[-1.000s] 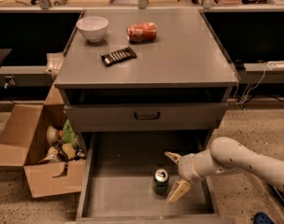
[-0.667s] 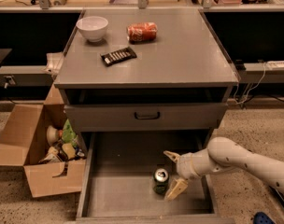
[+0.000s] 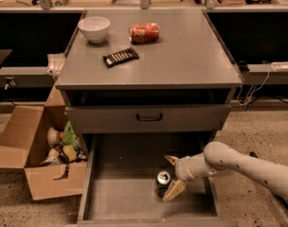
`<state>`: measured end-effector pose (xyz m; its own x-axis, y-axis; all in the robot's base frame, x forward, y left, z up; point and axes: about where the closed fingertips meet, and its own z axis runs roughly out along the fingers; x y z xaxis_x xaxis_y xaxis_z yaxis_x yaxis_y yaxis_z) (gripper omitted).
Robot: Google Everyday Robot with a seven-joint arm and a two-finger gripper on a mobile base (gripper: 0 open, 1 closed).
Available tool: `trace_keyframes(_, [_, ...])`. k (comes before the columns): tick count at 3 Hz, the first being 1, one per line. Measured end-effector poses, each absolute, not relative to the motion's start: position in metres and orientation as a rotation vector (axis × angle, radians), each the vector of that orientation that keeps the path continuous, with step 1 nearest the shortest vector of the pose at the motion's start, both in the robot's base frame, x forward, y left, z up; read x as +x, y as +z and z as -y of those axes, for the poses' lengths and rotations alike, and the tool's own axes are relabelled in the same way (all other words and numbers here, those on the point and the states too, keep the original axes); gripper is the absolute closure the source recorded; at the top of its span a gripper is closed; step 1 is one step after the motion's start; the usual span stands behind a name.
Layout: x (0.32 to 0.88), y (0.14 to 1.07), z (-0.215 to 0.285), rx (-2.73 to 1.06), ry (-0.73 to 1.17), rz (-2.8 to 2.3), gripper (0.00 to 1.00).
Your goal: Pick green can from middle drawer and place on counter
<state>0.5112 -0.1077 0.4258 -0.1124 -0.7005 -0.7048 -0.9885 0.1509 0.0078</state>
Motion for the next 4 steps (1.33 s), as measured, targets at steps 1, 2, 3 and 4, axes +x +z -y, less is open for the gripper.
trace_keyframes(1, [0.511,0.413,0.109,-1.606,0.681,-1.889,0.25])
trace_keyframes(2, [0.509,0.407,0.109,-1.609,0.688,-1.893,0.48])
trace_keyframes(3, [0.502,0.448,0.111,-1.580,0.718,-1.811,0.79])
trace_keyframes(4, [0.495,0.501,0.114,-1.560,0.729,-1.719,1.00])
